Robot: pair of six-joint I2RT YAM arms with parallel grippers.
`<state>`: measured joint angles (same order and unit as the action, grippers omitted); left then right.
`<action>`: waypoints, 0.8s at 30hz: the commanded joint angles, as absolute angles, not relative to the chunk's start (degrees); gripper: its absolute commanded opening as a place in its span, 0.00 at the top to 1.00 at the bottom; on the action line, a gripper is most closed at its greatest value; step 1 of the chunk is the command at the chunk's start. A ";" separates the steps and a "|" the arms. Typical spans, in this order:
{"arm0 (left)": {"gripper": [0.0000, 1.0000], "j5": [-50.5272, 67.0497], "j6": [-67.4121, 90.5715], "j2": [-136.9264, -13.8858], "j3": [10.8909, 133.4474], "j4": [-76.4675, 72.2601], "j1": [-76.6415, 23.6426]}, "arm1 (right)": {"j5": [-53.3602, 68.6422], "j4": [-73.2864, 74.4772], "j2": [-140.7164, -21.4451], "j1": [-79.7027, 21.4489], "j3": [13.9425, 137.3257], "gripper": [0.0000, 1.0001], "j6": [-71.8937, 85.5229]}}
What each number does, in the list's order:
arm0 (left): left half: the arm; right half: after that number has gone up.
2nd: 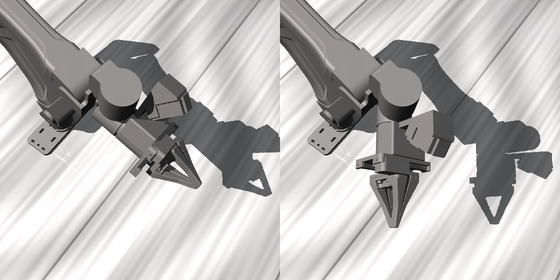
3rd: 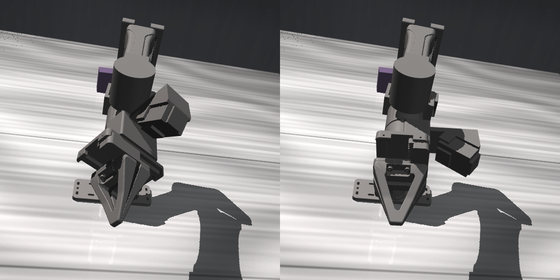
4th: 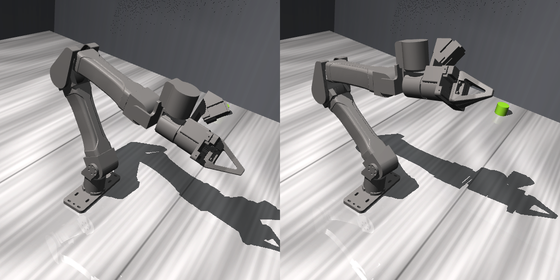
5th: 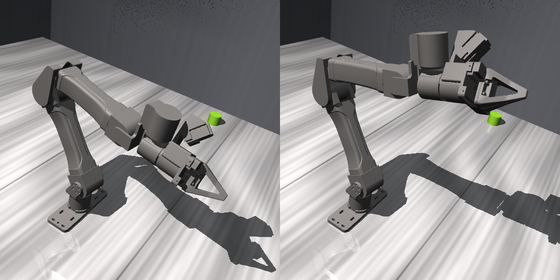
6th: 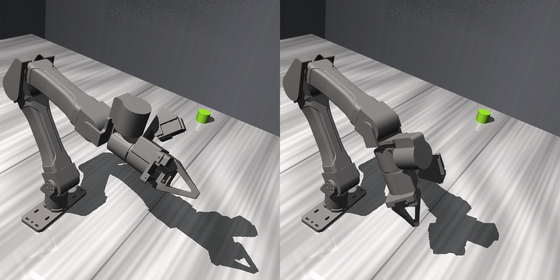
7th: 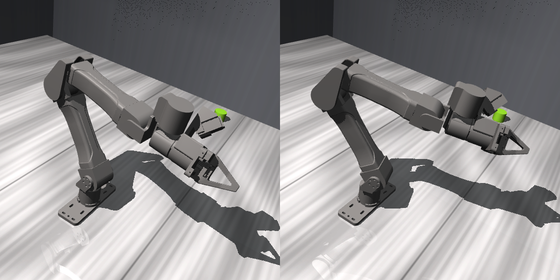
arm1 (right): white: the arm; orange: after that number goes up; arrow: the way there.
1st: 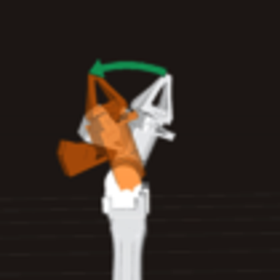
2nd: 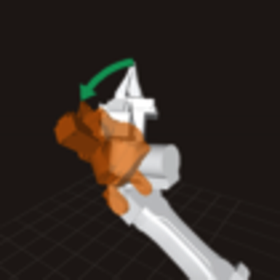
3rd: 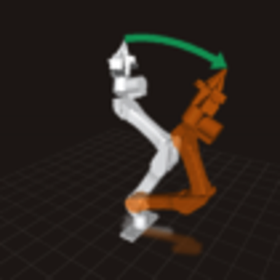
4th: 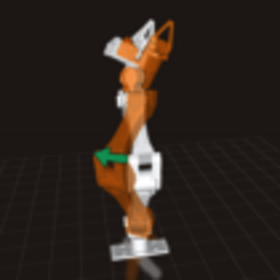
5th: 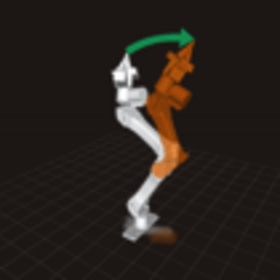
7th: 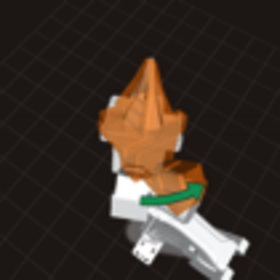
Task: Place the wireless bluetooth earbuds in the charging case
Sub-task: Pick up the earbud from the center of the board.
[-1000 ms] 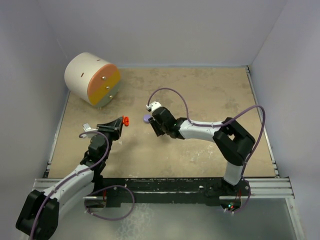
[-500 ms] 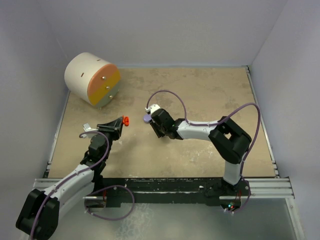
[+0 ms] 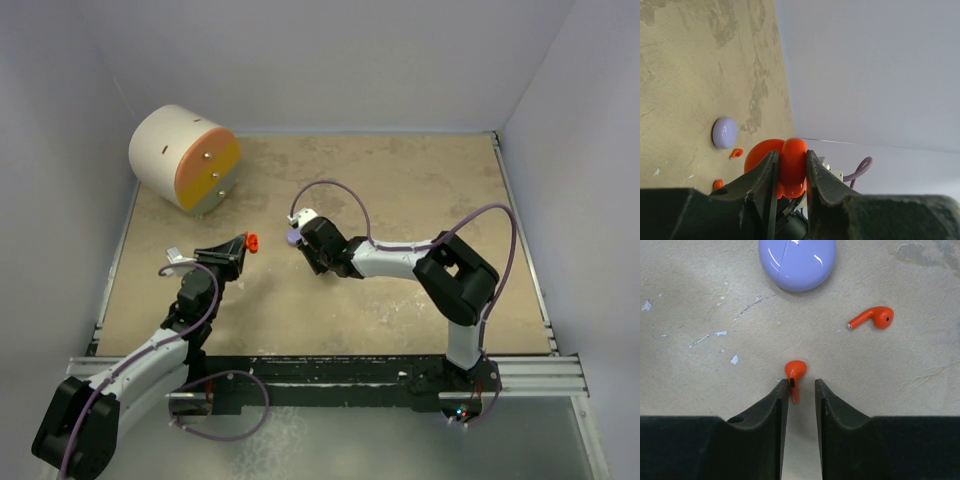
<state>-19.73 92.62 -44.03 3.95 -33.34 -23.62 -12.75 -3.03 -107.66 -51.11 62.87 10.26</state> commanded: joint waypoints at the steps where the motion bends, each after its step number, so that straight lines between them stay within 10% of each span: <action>1: 1.00 -19.95 94.03 -43.82 3.61 -36.65 -23.22 | -12.14 -3.38 -108.78 -51.50 64.55 0.71 9.04; 11: 1.00 -20.14 94.04 -43.24 3.66 -36.08 -23.20 | -10.75 -4.19 -108.31 -51.50 63.90 1.00 8.35; 24: 1.00 -12.49 99.63 -52.17 11.58 -41.12 -23.22 | -5.90 -36.77 -79.09 -51.12 44.78 1.00 4.38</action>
<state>-16.45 94.52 -48.80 7.81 -34.06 -23.62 -8.40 -20.43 -86.26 -51.11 48.23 6.85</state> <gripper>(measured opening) 0.236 0.020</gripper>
